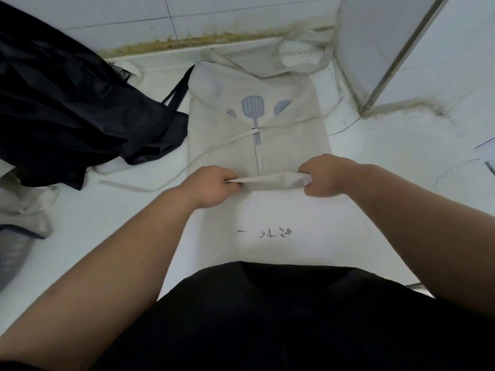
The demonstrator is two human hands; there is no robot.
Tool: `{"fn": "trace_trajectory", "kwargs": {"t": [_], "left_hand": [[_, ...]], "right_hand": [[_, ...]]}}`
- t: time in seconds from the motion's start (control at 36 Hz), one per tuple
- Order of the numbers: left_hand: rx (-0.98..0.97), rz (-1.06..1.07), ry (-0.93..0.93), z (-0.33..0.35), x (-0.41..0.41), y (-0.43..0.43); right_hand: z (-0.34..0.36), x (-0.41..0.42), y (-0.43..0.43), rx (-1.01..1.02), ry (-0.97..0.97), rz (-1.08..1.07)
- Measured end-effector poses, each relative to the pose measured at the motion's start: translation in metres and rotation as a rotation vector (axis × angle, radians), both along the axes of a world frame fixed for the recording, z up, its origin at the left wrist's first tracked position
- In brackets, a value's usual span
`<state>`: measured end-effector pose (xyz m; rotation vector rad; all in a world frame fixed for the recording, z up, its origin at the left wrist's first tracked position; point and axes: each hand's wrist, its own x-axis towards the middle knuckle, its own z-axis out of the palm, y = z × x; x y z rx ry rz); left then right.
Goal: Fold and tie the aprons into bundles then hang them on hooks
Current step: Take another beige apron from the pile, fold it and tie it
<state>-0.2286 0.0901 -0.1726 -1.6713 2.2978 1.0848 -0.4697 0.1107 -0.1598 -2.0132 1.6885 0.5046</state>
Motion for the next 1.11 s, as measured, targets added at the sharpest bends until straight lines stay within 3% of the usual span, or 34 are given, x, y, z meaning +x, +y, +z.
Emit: {"fn": "trace_trajectory", "kwargs": {"t": [0.14, 0.22, 0.39, 0.53, 0.67, 0.75, 0.86, 1.0, 1.11], "left_hand": [[0.134, 0.095, 0.019, 0.006, 0.012, -0.025], [0.109, 0.131, -0.069, 0.004, 0.018, -0.041], [-0.122, 0.076, -0.367, -0.006, 0.019, -0.053], [-0.488, -0.291, -0.584, -0.01, -0.011, -0.047], [-0.708, -0.43, -0.34, -0.024, -0.035, -0.026], [-0.621, -0.405, -0.231, -0.038, -0.034, -0.009], [-0.315, -0.249, -0.232, -0.048, -0.032, 0.007], [-0.248, -0.198, -0.245, -0.052, -0.029, 0.0], [-0.23, -0.063, -0.281, -0.054, -0.026, -0.009]], "right_hand": [[0.004, -0.005, -0.022, 0.046, -0.008, -0.159], [-0.001, -0.005, -0.035, 0.031, 0.017, -0.27], [-0.01, -0.001, -0.038, -0.107, 0.219, -0.344], [-0.028, 0.015, -0.031, -0.338, 0.254, -0.174], [-0.033, 0.035, -0.023, -0.403, 0.315, -0.048], [-0.038, 0.034, -0.021, -0.413, 0.264, -0.049], [-0.05, 0.031, -0.012, -0.438, 0.072, -0.041], [-0.06, 0.028, 0.002, -0.225, 0.059, -0.117], [-0.063, 0.021, -0.007, -0.228, 0.066, -0.16]]}}
